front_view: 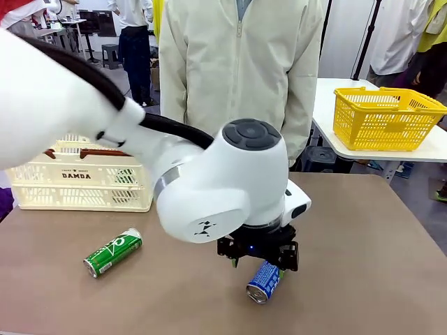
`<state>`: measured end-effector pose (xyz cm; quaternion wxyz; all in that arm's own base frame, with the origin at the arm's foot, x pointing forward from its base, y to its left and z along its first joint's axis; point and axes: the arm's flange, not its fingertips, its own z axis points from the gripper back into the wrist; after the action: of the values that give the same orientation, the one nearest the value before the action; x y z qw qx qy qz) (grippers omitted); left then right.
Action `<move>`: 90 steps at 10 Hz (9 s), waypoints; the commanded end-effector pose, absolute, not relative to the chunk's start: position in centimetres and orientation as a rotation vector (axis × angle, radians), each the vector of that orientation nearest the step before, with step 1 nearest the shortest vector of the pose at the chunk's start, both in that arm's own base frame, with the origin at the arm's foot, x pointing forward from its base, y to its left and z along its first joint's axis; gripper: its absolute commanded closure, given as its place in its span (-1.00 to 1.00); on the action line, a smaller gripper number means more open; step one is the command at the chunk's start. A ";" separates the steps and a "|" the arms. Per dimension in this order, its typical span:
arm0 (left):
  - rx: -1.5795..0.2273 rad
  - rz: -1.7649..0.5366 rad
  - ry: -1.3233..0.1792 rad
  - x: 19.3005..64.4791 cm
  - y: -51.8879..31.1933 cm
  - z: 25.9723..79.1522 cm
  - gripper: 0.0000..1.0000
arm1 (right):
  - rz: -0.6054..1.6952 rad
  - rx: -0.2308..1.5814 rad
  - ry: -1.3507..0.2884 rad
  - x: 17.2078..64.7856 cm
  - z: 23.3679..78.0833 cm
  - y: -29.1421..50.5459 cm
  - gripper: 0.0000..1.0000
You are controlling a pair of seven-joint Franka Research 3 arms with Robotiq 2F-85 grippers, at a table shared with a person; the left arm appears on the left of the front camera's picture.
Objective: Place the drinks into the Shopping basket.
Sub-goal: Pick up one drink and place it into the Shopping basket.
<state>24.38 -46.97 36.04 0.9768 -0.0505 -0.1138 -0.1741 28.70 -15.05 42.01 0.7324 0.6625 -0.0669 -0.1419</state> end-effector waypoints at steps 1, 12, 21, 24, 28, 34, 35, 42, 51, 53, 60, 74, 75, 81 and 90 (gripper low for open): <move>-0.083 -0.331 -0.177 26.9 -50.6 34.8 -1.00 | -0.295 1.457 -0.151 28.4 42.1 -15.2 -1.00; -0.050 -0.738 0.009 26.1 -50.9 33.9 -1.00 | -0.295 1.457 -0.151 28.4 42.1 -15.2 -1.00; -0.056 -0.826 -0.148 26.9 -51.2 33.8 -1.00 | -0.295 1.457 -0.151 28.4 42.1 -15.2 -1.00; -0.027 -0.867 -0.276 28.9 -51.5 30.8 -1.00 | -0.295 1.457 -0.151 28.4 42.1 -15.2 -1.00; -0.005 -0.850 -0.230 29.5 -51.6 28.8 -1.00 | -0.295 1.457 -0.151 28.4 42.1 -15.2 -1.00; 0.023 -0.834 -0.194 29.7 -51.5 29.3 1.00 | -0.295 1.457 -0.151 28.4 42.1 -15.2 -1.00; 0.026 -0.809 -0.202 29.9 -50.9 30.7 1.00 | -0.295 1.457 -0.151 28.4 42.1 -15.2 -1.00; 0.120 -0.310 -0.542 41.4 -24.0 57.9 1.00 | -0.295 1.457 -0.151 28.4 42.1 -15.2 -1.00; 0.135 0.156 -0.397 42.3 -4.6 54.2 1.00 | -0.295 1.457 -0.151 28.4 42.1 -15.2 -1.00; 0.079 -0.013 -0.500 41.9 -5.9 53.1 1.00 | -0.295 1.457 -0.151 28.4 42.1 -15.2 -1.00; -0.012 -0.085 -0.451 55.4 -1.8 50.3 1.00 | -0.295 1.457 -0.151 28.4 42.1 -15.2 -1.00; -0.002 0.013 -0.237 60.3 -1.9 38.4 -1.00 | -0.295 1.457 -0.151 28.4 42.1 -15.2 -1.00; -0.007 0.015 -0.242 60.1 -2.0 38.9 -1.00 | -0.295 1.457 -0.151 28.4 42.1 -15.2 -1.00; -0.281 0.086 -0.259 53.3 -0.2 53.1 -1.00 | -0.295 1.457 -0.151 28.4 42.1 -15.2 -1.00; -1.176 -0.159 -0.301 46.0 14.1 51.2 -1.00 | -0.295 1.457 -0.151 28.4 42.1 -15.2 -1.00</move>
<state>46.52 14.93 47.82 0.8084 -0.5710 -0.1149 -0.0850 28.67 -15.10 42.00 0.7324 0.6624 -0.0670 -0.1425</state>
